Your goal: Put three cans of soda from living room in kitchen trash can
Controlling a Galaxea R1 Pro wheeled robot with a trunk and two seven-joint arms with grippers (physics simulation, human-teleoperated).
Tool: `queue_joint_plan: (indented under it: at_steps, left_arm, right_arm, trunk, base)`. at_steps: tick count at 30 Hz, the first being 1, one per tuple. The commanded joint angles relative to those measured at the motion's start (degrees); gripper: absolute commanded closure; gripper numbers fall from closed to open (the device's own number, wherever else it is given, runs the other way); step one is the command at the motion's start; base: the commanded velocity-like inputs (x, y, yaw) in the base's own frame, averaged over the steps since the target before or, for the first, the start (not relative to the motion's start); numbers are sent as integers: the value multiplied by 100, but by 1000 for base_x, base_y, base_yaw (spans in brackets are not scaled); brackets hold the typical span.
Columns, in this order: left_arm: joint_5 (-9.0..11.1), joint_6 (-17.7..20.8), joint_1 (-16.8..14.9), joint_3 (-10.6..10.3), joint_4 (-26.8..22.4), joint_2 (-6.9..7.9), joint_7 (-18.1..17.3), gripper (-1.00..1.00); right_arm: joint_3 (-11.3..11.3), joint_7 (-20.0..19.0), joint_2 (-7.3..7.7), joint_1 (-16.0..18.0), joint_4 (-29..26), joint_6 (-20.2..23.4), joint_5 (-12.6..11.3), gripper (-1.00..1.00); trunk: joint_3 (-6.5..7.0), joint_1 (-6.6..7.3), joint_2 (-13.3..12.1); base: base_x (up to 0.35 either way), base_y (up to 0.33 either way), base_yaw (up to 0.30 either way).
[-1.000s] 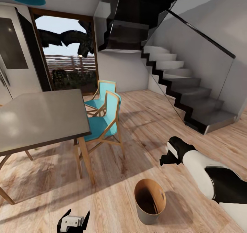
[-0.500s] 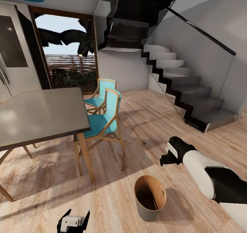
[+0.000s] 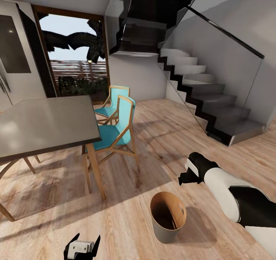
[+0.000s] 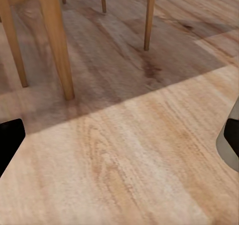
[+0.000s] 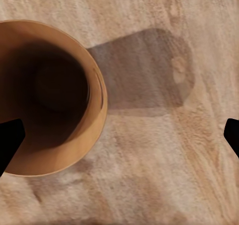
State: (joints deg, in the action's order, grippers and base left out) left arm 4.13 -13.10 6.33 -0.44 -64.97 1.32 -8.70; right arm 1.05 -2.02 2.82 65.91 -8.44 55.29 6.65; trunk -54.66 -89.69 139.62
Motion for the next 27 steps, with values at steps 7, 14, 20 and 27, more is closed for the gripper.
queue_joint_plan:
  at_steps: [7,14,20,27]
  left_arm:
    - [0,0,0,0,-3,0,0,-100]
    - [0,0,0,0,1,0,0,-100]
    - [-5,0,0,0,1,0,0,-100]
    - [-8,0,0,0,2,0,0,-100]
  right_arm:
    - [4,0,0,0,0,-1,3,-100]
    - [9,0,-1,0,0,-1,3,-100]
    - [9,0,-1,0,0,-1,3,-100]
    - [16,0,-1,0,0,-1,3,-100]
  trunk:
    - [-126,-154,282]
    - [-273,-211,369]
    - [-406,-227,377]
    - [-561,-245,386]
  base:
    - [0,0,0]
    - [0,0,0]
    - [0,0,0]
    - [0,0,0]
